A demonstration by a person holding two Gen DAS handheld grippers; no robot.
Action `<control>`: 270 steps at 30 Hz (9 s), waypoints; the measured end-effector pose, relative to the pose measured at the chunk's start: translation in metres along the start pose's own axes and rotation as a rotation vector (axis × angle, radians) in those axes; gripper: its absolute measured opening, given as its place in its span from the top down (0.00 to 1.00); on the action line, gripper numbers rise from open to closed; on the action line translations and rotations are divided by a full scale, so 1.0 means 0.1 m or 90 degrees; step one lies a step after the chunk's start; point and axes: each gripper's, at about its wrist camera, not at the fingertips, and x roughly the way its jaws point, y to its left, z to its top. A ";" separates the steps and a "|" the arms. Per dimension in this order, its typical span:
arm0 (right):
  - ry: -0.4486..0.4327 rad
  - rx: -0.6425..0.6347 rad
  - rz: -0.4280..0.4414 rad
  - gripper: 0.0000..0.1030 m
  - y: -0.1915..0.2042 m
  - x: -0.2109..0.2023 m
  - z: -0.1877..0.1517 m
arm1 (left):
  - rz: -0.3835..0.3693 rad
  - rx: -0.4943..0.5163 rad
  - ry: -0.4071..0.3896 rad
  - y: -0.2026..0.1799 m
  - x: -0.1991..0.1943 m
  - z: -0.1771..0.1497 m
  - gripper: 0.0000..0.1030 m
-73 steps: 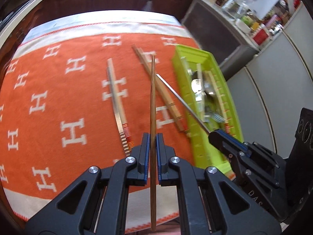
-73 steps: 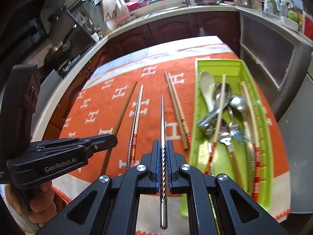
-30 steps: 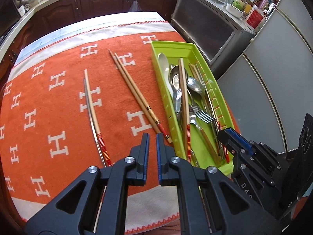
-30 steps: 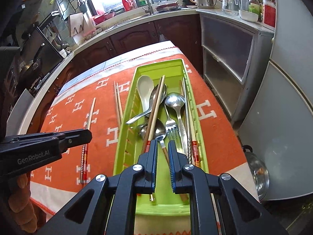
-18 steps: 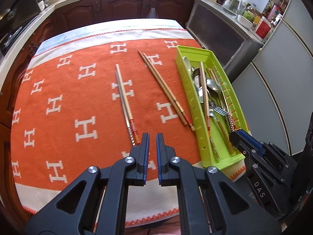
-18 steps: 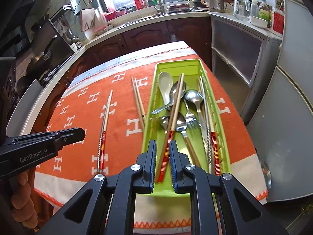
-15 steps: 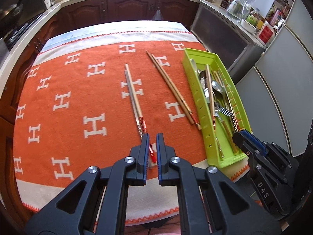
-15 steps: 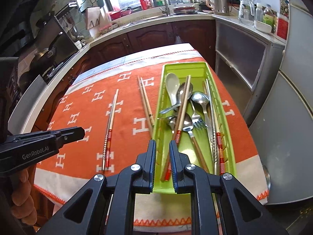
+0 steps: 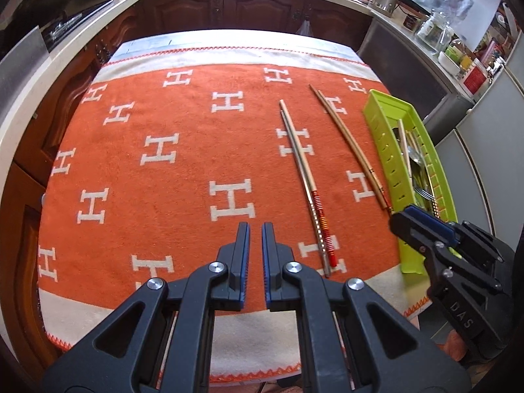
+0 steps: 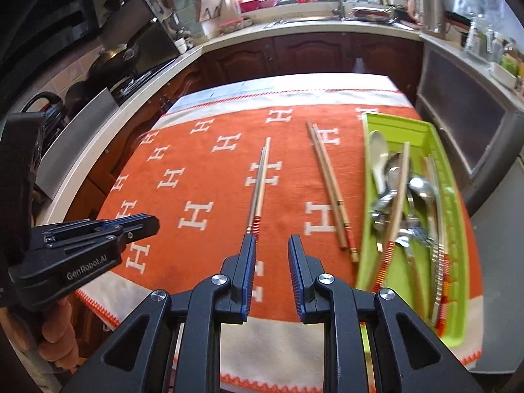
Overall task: Organize utensils
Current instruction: 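Move both tools back over the remaining chopsticks, then grasp a red-banded chopstick with the right tool while the left tool reaches for a steel chopstick, then grasp the steel chopstick with the left tool, then lower the red-banded chopstick into the tray with the right tool while the left carries the steel one, then open both tools and move them back over the wooden chopsticks, then grasp a wooden chopstick with the left tool while the right tool grasps the other wooden chopstick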
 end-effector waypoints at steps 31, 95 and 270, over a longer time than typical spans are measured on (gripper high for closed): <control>0.083 -0.068 -0.048 0.95 0.20 1.59 0.42 | -0.020 -0.024 0.058 0.12 0.75 0.44 0.96; -0.037 0.196 -0.050 0.95 -1.86 -0.19 -0.08 | -0.110 0.094 -0.064 -1.81 -0.20 0.74 0.98; 0.003 0.197 -0.061 0.78 -1.47 0.51 0.80 | -0.061 0.001 0.106 -1.05 1.25 0.96 0.51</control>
